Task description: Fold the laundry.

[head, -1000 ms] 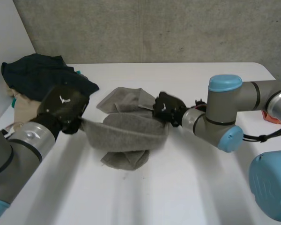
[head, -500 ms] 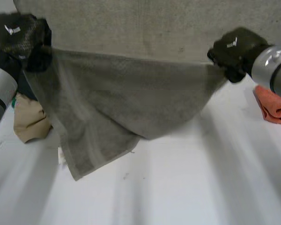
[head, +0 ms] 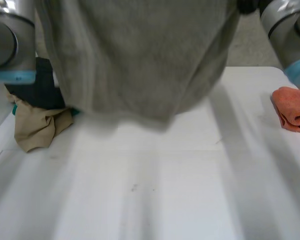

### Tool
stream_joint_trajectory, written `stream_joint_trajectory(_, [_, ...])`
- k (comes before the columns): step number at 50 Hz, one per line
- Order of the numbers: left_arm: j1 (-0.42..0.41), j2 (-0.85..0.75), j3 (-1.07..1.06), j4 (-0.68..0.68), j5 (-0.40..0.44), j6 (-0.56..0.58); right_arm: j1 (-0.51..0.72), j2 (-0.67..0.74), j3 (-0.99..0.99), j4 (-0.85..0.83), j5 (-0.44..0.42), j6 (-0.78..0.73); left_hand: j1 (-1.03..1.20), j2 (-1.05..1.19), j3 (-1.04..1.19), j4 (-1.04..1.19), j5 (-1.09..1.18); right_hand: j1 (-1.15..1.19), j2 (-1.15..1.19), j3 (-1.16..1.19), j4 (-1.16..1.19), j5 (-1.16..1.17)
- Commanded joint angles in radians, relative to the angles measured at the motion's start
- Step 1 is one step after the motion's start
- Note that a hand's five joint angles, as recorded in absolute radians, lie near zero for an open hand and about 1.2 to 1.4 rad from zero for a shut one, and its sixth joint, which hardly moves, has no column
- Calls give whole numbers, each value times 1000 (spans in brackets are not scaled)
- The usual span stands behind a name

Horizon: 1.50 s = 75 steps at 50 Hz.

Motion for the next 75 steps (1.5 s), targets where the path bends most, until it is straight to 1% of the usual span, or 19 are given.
stream_joint_trajectory(1, [-5, 20, -73, 18, -33, -18, 2, -173, 274, -77, -11, -24, 238, 197, 202, 196, 236, 269, 219, 207, 198, 221])
stream_joint_trajectory(6, [-6, 66, -236, -5, -33, -18, 5, -216, 461, -50, -15, -96, 238, 197, 202, 196, 236, 269, 219, 207, 198, 221])
stream_joint_trajectory(10, [-6, 112, -412, -11, -28, -18, -1, -268, 635, 71, -18, -191, 238, 197, 202, 196, 236, 269, 219, 207, 198, 221])
stream_joint_trajectory(16, [-9, 213, -714, -8, 67, -12, 0, -280, 892, 308, -46, -342, 238, 197, 202, 196, 236, 269, 219, 207, 198, 221])
stream_joint_trajectory(20, [-25, 269, -854, -7, 136, -9, -3, -277, 1021, 291, -91, -379, 238, 197, 202, 196, 236, 269, 219, 207, 198, 221])
stream_joint_trajectory(22, [-29, 281, -889, -8, 148, -9, -11, -271, 1041, 225, -95, -377, 238, 197, 202, 196, 236, -16, -66, -78, -87, -64])
stream_joint_trajectory(26, [-40, 292, -934, -11, 156, -3, -14, -274, 1035, 130, -100, -371, 238, 197, 202, 196, 236, -333, -383, -395, -405, -381])
stream_joint_trajectory(27, [-41, 295, -938, -16, 157, -3, -15, -274, 1030, 119, -101, -370, 238, 197, 202, 196, 236, -494, -544, -556, -566, -542])
stream_joint_trajectory(28, [-44, 298, -943, -19, 157, -3, -17, -274, 1013, 99, -103, -371, 238, 197, 202, 196, 236, -772, -822, -834, -844, -820])
stream_joint_trajectory(32, [-46, 330, -958, -48, 159, -3, -37, -283, 967, 102, -107, -385, 238, 197, 202, 196, 236, -825, -874, -887, -896, -872])
stream_joint_trajectory(38, [-44, 370, -986, -93, 159, -4, -47, -283, 921, 124, -147, -469, 238, 197, 202, 196, 236, -816, -866, -878, -888, -864])
stream_joint_trajectory(42, [-43, 384, -1009, -97, 160, -4, -43, -265, 889, 170, -238, -601, 238, 197, 202, 196, 236, -801, -851, -863, -873, -849])
stream_joint_trajectory(47, [-44, 393, -1026, -97, 160, -6, -34, -149, 840, 197, -311, -713, 238, 197, 202, 196, 236, -769, -819, -831, -841, -817])
stream_joint_trajectory(54, [-43, 394, -1033, -97, 160, -6, -35, 25, 720, 193, -278, -724, 238, 197, 202, 196, 236, -690, -740, -752, -762, -738])
stream_joint_trajectory(60, [-40, 405, -1035, -97, 160, -6, -34, 106, 651, 188, -212, -727, 238, 197, 202, 196, 236, -663, -713, -725, -735, -711])
stream_joint_trajectory(65, [-37, 407, -1035, -97, 160, -6, -34, 161, 616, 187, -196, -724, 238, 197, 202, 196, 236, -655, -704, -716, -726, -702])
stream_joint_trajectory(67, [-37, 407, -1035, -97, 159, -6, -34, 177, 604, 187, -192, -722, 238, 197, 202, 196, 236, -433, -482, -495, -504, -481])
stream_joint_trajectory(70, [-37, 408, -1035, -99, 159, -6, -34, 175, 581, 184, -189, -701, 238, 197, 202, 196, 236, 267, 217, 205, 195, 219])
stream_joint_trajectory(75, [-35, 431, -1032, -103, 156, -4, -46, 148, 582, 162, -173, -595, 238, 197, 202, 196, 236, 269, 219, 207, 198, 221])
